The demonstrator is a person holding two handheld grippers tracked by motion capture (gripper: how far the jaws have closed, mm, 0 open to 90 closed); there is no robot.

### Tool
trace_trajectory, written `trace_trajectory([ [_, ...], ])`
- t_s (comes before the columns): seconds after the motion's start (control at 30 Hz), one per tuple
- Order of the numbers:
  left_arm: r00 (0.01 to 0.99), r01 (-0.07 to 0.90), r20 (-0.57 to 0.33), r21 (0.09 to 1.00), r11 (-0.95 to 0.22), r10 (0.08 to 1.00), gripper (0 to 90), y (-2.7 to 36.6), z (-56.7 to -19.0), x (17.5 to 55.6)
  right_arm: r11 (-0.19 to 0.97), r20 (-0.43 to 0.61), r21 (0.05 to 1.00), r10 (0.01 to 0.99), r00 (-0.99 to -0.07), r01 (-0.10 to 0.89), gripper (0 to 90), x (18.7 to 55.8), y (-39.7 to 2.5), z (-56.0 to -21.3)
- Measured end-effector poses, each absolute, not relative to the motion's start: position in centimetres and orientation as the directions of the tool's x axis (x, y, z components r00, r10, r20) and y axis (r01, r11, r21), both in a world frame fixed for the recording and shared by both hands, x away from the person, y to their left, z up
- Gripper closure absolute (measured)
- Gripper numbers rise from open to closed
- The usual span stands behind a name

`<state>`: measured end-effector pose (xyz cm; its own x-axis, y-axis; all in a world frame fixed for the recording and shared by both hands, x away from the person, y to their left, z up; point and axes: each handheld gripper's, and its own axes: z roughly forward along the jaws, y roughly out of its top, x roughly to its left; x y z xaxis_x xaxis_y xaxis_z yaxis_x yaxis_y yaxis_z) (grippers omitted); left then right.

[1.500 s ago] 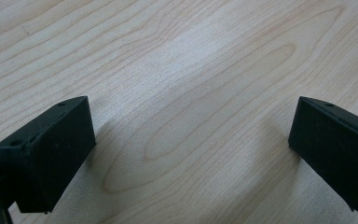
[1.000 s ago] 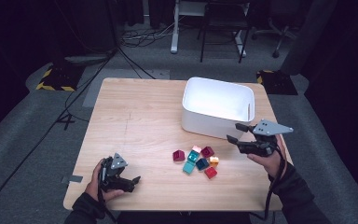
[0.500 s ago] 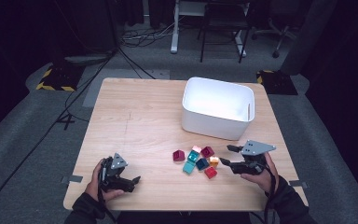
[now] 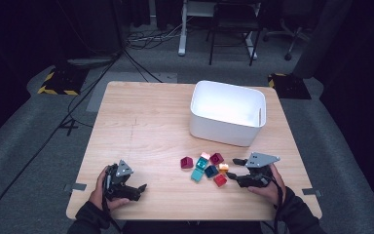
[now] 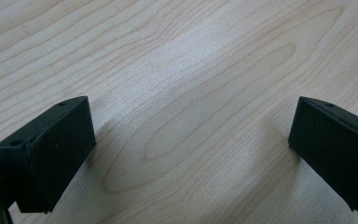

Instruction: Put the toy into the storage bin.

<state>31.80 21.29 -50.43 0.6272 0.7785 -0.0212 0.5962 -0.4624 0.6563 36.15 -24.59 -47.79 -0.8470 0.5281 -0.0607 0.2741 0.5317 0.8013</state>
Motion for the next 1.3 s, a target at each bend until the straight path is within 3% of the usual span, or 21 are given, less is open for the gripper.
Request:
trace_trajectory([
  [0.37, 0.627, 0.596, -0.021, 0.656, -0.463, 0.779, 0.6, 21.3, -50.4, 31.8, 0.564, -0.060, 0.775, 0.514, -0.856, 0.285, 42.5, 36.9, -22.9, -49.4],
  [0.7, 0.627, 0.596, -0.021, 0.656, -0.462, 0.778, 0.6, 21.3, -50.4, 31.8, 0.553, -0.058, 0.782, 0.523, -0.850, 0.288, 67.2, 36.7, -22.9, -49.8],
  [1.0, 0.626, 0.598, -0.024, 0.657, -0.460, 0.779, 0.6, 21.3, -50.4, 31.8, 0.551, -0.050, 0.785, 0.511, -0.858, 0.282, 67.7, 36.6, -23.4, -49.8],
  [1.3, 0.626, 0.598, -0.024, 0.656, -0.461, 0.779, 0.6, 21.3, -50.4, 31.8, 0.562, -0.054, 0.775, 0.514, -0.856, 0.288, 60.4, 36.6, -23.0, -50.0],
])
